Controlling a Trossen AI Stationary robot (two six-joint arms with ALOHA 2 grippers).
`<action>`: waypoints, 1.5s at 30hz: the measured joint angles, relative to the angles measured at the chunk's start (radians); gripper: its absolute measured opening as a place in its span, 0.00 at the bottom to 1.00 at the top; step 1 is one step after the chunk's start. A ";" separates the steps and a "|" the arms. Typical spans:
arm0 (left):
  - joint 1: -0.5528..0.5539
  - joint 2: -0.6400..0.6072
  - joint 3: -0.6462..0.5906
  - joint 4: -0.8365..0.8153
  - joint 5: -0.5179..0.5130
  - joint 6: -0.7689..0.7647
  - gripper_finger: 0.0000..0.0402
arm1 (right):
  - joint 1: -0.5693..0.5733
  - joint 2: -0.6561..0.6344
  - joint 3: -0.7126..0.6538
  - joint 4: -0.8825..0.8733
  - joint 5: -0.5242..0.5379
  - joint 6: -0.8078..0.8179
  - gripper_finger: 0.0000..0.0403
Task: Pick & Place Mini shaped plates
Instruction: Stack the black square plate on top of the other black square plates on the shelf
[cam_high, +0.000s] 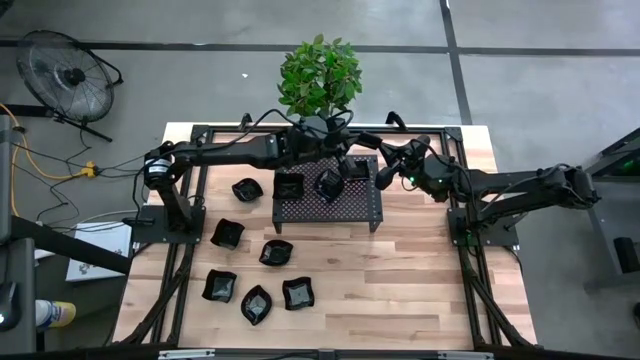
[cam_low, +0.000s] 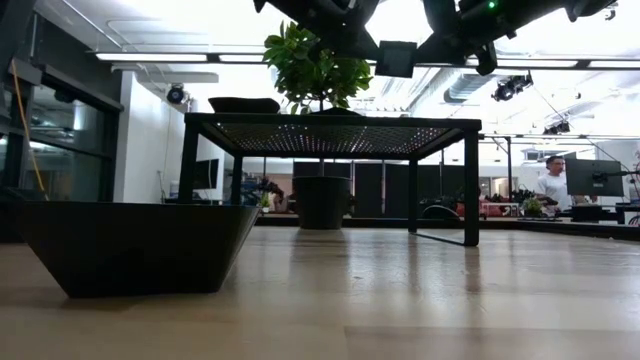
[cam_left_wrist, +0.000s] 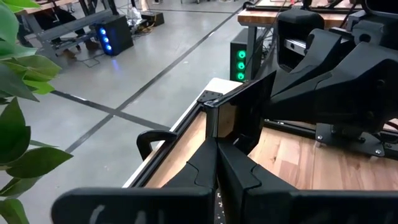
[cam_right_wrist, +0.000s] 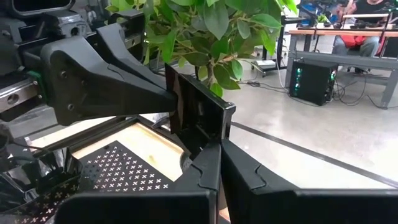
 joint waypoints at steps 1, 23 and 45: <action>0.000 0.000 0.000 0.000 0.000 0.000 0.00 | 0.000 0.000 0.000 0.000 0.000 0.000 0.00; 0.001 0.000 0.000 0.000 0.000 0.049 0.00 | -0.012 0.000 0.000 -0.002 -0.015 0.007 0.00; 0.001 -0.142 0.001 -0.165 0.014 0.398 0.41 | -0.018 -0.013 0.012 -0.122 -0.048 0.110 0.00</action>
